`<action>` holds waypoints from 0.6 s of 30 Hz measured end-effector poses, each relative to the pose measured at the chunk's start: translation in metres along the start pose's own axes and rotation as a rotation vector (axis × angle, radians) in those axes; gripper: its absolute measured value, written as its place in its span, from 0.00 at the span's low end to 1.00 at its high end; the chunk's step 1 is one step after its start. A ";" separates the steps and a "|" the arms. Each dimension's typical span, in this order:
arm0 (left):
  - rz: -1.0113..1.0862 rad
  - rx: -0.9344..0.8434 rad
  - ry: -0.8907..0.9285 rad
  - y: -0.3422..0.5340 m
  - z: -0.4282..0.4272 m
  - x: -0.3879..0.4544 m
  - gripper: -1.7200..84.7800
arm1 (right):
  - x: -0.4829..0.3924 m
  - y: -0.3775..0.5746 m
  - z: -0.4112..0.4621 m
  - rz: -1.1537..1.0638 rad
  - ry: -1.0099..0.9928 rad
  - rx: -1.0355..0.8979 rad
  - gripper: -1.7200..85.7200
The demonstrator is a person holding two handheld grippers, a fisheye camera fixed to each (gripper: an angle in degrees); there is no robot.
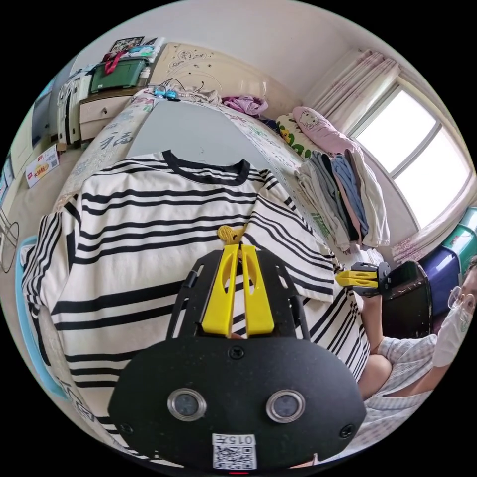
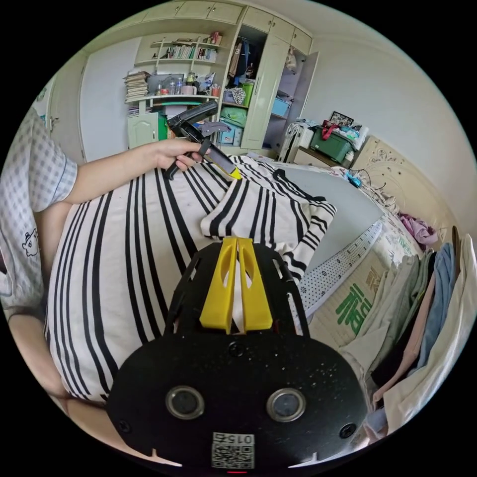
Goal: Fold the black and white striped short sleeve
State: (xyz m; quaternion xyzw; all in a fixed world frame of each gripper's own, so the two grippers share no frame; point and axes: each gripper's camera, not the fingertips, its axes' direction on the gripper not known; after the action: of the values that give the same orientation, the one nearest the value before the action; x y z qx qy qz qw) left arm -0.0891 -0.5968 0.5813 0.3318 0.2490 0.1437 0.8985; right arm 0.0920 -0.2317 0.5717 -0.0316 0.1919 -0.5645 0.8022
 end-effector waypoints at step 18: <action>0.153 -0.034 0.000 -0.162 0.082 0.111 0.15 | 0.057 0.031 0.004 0.157 0.207 -0.038 0.04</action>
State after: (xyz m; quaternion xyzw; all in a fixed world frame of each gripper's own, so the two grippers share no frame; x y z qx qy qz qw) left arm 0.0632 -0.7128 0.4881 0.3344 0.2202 0.2160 0.8905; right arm 0.1377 -0.2735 0.5515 0.0268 0.2863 -0.4964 0.8191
